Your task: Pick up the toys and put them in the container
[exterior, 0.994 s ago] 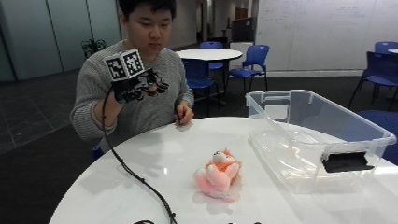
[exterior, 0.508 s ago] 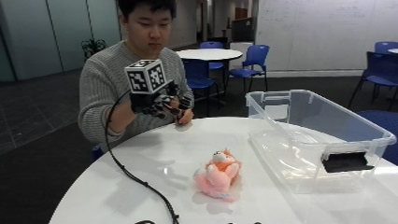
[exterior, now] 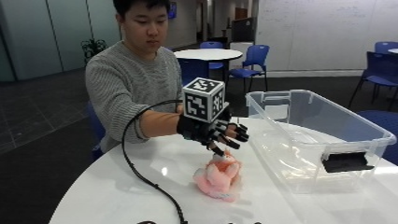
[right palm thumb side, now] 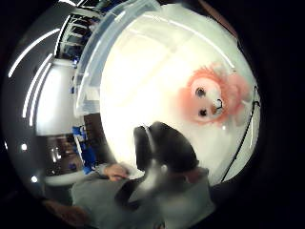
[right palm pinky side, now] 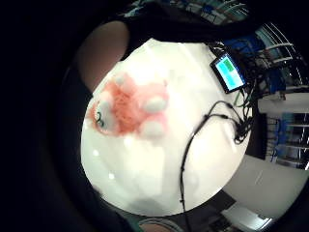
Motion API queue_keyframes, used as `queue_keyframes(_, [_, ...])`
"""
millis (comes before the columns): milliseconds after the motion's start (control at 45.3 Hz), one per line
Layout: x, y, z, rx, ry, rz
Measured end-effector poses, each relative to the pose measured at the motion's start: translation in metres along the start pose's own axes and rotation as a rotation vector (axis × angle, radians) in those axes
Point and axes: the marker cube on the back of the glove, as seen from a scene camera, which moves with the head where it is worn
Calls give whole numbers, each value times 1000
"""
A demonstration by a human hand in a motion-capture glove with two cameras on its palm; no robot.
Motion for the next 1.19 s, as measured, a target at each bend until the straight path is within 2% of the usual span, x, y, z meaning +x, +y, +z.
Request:
queue_keyframes(287, [26, -19, 78, -195, 127, 113])
queue_keyframes(596, [26, -12, 96, -142, 98, 119])
queue_keyframes(795, [23, -9, 97, -23, 39, 118])
queue_keyframes(928, [19, -3, 67, 29, -1, 105])
queue_keyframes(1104, [12, 15, -54, 257, -94, 49])
queue_keyframes(1193, [6, 24, -92, 327, -93, 27])
